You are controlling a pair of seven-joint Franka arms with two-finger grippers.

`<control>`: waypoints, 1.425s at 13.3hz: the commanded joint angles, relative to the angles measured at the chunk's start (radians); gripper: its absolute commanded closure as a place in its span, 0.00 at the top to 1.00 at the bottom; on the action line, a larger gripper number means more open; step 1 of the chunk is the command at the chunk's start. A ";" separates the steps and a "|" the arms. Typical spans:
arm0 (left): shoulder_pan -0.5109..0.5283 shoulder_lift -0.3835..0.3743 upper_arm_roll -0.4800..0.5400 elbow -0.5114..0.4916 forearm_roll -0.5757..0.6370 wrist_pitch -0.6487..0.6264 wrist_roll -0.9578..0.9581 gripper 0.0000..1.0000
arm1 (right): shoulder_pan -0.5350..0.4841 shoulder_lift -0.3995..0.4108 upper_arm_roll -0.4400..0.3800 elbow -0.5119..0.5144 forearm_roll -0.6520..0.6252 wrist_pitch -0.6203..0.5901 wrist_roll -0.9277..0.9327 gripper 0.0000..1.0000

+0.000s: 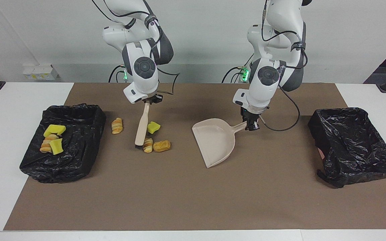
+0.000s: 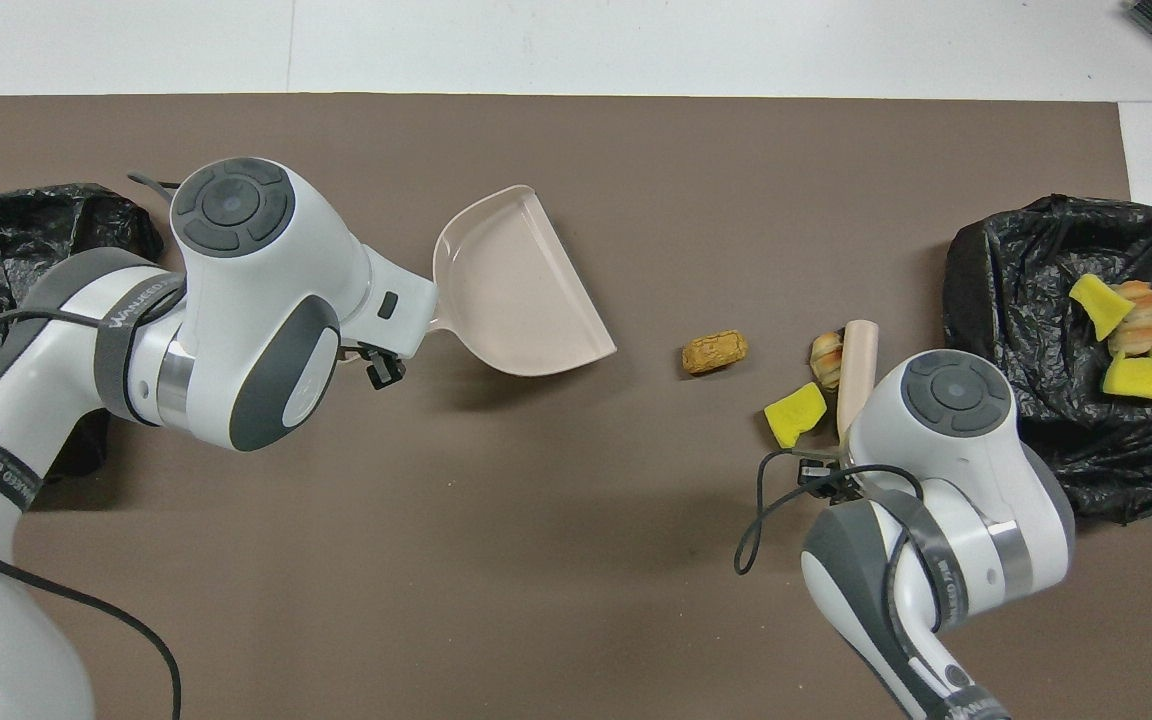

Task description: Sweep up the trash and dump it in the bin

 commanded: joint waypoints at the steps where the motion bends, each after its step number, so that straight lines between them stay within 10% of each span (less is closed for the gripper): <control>1: -0.009 -0.045 0.005 -0.057 0.012 0.027 0.015 0.00 | -0.002 -0.045 0.002 -0.037 -0.007 -0.059 0.149 0.00; 12: -0.051 -0.039 0.005 -0.094 0.012 0.094 -0.068 0.00 | -0.065 -0.225 -0.003 -0.327 -0.149 0.012 0.150 0.00; 19: -0.056 -0.039 0.004 -0.098 0.012 0.117 -0.116 0.00 | -0.097 -0.253 0.000 -0.450 -0.064 0.335 -0.098 0.00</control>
